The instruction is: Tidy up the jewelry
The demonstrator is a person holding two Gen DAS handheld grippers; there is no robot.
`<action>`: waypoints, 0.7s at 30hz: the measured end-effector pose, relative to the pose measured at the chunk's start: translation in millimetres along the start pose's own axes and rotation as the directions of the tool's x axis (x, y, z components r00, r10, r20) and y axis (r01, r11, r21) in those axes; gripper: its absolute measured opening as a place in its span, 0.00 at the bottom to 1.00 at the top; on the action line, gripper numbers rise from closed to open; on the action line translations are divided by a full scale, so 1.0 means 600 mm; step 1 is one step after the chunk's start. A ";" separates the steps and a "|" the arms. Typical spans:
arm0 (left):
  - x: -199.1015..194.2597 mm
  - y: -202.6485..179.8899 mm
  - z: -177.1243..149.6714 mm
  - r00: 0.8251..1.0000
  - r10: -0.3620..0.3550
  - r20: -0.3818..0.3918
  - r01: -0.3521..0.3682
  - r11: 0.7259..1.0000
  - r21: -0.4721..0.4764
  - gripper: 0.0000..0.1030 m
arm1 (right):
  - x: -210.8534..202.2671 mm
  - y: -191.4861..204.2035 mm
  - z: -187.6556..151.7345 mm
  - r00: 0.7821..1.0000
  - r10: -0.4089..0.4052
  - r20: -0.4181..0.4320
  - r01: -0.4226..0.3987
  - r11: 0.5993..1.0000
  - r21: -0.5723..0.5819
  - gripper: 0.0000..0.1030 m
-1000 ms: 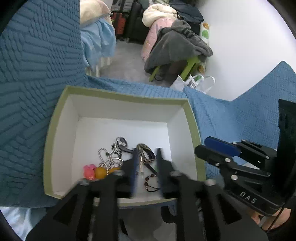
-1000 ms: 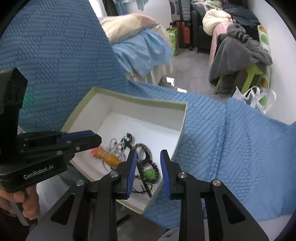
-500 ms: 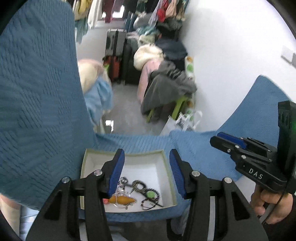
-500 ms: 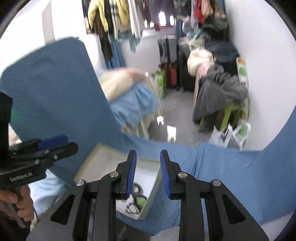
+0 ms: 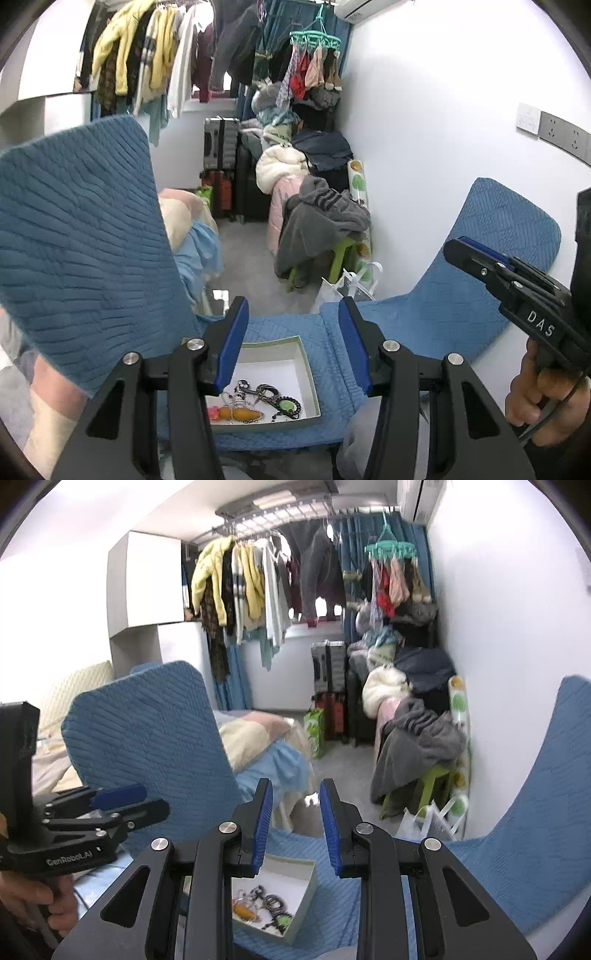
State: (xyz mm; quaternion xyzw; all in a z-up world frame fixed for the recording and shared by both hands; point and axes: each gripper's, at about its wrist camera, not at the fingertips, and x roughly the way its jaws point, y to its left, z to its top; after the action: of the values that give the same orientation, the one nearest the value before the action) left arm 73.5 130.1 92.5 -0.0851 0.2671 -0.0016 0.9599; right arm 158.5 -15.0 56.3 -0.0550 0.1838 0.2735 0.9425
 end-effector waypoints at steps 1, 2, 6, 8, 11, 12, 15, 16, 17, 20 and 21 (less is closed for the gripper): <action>-0.006 -0.002 -0.003 1.000 -0.003 0.005 0.003 1.000 0.000 0.50 | -0.007 0.002 -0.006 1.000 -0.024 0.021 0.024 1.000 -0.011 0.23; -0.008 -0.005 -0.007 1.000 -0.010 0.011 0.010 1.000 0.005 0.52 | -0.016 0.002 -0.014 0.999 -0.031 0.038 0.031 0.999 -0.012 0.23; -0.015 0.001 -0.029 1.000 0.019 0.010 -0.019 1.000 -0.015 0.61 | -0.030 0.003 -0.046 0.999 -0.023 0.029 0.023 1.000 -0.002 0.23; -0.017 0.007 -0.041 1.000 0.021 0.001 -0.021 0.999 -0.030 0.62 | -0.032 0.004 -0.066 1.000 -0.021 0.000 0.021 1.000 -0.002 0.23; -0.022 0.008 -0.060 0.999 0.042 -0.006 -0.042 0.999 -0.018 0.71 | -0.034 0.005 -0.093 0.999 -0.014 -0.041 0.014 1.000 -0.001 0.23; -0.024 0.006 -0.067 0.998 0.063 -0.008 -0.063 0.998 -0.006 0.75 | -0.037 0.004 -0.101 0.999 -0.017 -0.047 0.018 1.000 0.013 0.23; -0.020 0.009 -0.085 0.997 0.079 -0.025 -0.080 0.997 -0.022 0.80 | -0.039 0.004 -0.127 0.996 -0.030 -0.087 0.034 0.998 0.044 0.26; -0.016 0.013 -0.091 0.996 0.084 -0.036 -0.085 0.996 -0.025 0.81 | -0.037 0.001 -0.137 0.994 -0.030 -0.102 0.036 0.998 0.055 0.30; -0.015 0.014 -0.098 0.995 0.090 -0.045 -0.092 0.995 -0.030 0.82 | -0.034 -0.001 -0.147 0.993 -0.026 -0.116 0.034 0.997 0.069 0.46; -0.010 0.019 -0.118 0.993 0.093 -0.070 -0.096 0.995 -0.038 0.83 | -0.033 -0.004 -0.177 0.988 -0.043 -0.148 0.057 0.994 0.088 0.71; -0.009 0.020 -0.126 0.993 0.094 -0.075 -0.097 0.994 -0.041 0.83 | -0.032 -0.005 -0.185 0.987 -0.044 -0.157 0.058 0.994 0.090 0.72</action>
State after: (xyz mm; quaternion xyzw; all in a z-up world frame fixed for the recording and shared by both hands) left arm 29.8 130.0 29.2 -0.0935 0.3055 0.0472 0.9464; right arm 110.0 -49.3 -39.2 -0.0364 0.2678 0.2351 0.9336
